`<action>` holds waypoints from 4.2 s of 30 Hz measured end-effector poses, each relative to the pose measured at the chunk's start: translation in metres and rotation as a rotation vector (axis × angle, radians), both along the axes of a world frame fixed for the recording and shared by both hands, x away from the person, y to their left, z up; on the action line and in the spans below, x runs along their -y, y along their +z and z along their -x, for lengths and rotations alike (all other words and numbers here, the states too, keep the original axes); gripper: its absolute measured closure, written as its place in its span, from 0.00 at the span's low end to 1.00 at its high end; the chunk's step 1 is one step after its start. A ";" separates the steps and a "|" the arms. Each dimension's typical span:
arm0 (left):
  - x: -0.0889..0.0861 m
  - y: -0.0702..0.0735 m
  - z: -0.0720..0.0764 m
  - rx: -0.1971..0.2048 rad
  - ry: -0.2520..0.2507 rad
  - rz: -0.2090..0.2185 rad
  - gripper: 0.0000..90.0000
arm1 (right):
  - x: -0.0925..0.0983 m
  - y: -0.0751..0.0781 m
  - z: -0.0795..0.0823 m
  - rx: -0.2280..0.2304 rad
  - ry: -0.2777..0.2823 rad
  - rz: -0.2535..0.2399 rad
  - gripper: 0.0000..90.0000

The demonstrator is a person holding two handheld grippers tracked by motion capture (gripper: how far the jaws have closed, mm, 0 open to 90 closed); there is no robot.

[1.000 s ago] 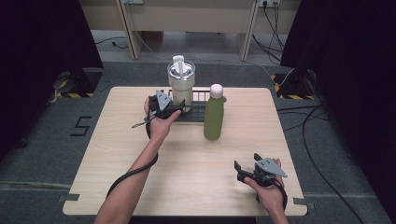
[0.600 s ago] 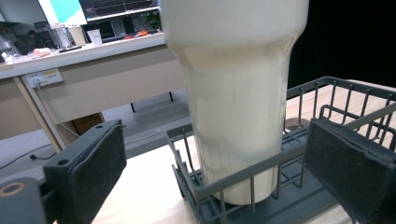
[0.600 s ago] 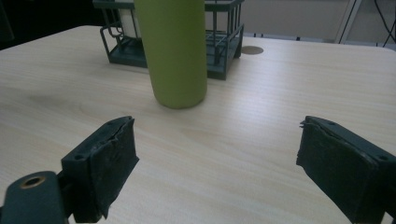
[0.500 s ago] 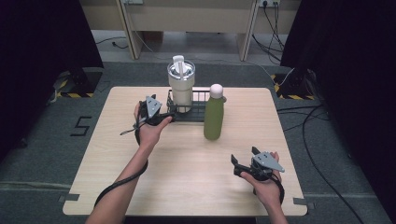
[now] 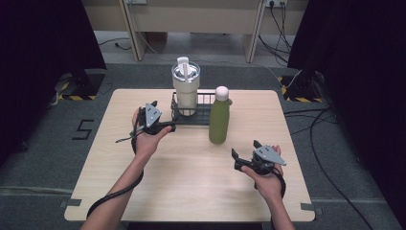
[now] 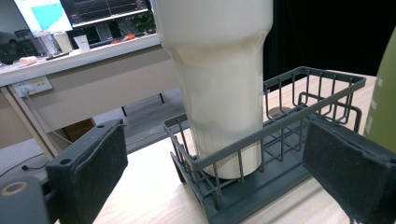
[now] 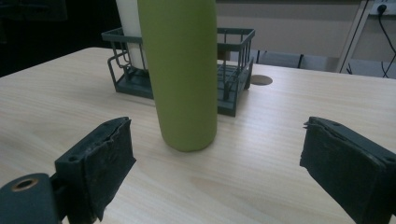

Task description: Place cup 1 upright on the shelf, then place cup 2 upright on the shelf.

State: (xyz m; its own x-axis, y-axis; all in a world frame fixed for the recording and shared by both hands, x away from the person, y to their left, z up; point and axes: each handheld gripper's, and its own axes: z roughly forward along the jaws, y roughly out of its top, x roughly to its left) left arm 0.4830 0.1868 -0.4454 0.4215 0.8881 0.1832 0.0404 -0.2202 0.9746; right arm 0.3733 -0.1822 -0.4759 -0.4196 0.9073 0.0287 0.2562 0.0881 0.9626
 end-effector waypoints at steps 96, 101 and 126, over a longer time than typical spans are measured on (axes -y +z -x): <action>-0.075 -0.038 0.074 -0.071 0.030 0.032 0.07 | -0.079 0.037 -0.109 0.073 0.060 0.022 0.12; -0.074 -0.039 0.074 -0.075 0.027 0.031 0.07 | -0.081 0.035 -0.112 0.078 0.050 0.033 0.17; -0.074 -0.041 0.073 -0.081 0.017 0.030 0.07 | -0.083 0.028 -0.115 0.103 0.034 0.027 0.25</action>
